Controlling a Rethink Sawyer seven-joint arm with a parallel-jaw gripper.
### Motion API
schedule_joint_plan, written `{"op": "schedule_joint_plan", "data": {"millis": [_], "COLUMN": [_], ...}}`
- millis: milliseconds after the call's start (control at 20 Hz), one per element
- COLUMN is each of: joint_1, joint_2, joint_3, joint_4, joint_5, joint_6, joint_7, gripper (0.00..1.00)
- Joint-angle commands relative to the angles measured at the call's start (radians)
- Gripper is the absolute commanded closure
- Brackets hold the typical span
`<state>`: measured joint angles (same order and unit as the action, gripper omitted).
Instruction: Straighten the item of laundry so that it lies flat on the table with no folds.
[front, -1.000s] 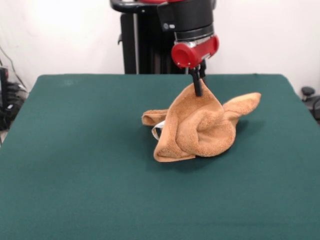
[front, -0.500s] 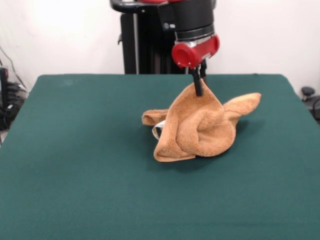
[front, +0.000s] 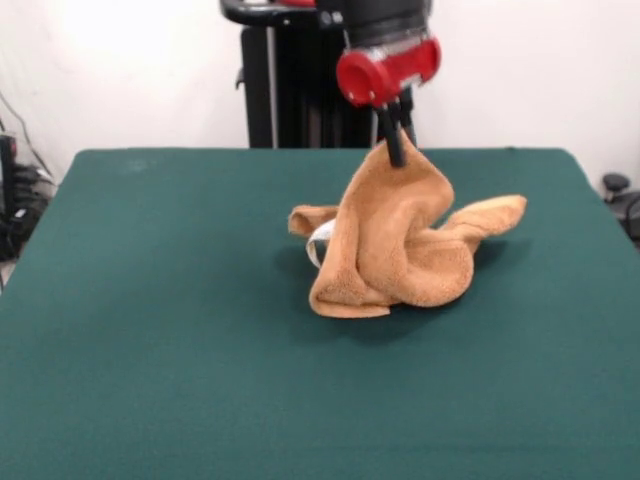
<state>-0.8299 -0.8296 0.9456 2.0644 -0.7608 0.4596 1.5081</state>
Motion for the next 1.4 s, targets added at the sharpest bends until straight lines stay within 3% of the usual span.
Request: {"op": "schedule_joint_plan", "data": {"millis": [50,250,500,950,1150,1400], "joint_1": [-0.076,-0.081,-0.155,-0.214,-0.284,-0.428], "joint_2": [-0.140,-0.196,-0.272,-0.386,-0.451,-0.515], "joint_3": [0.186,0.204,0.322,0.403,0.462,0.622], "joint_4": [0.102,0.093,0.102,0.070,0.064,0.043], "joint_5": [0.141,0.154,0.242,0.319,0.363,0.424], "joint_6": [0.142,0.140,0.128,0.127,0.126,0.084], "joint_7": [-0.201,-0.175,-0.168,-0.119,-0.136,-0.136], "gripper": [1.00,1.00,1.00,1.00,1.00,1.00]}}
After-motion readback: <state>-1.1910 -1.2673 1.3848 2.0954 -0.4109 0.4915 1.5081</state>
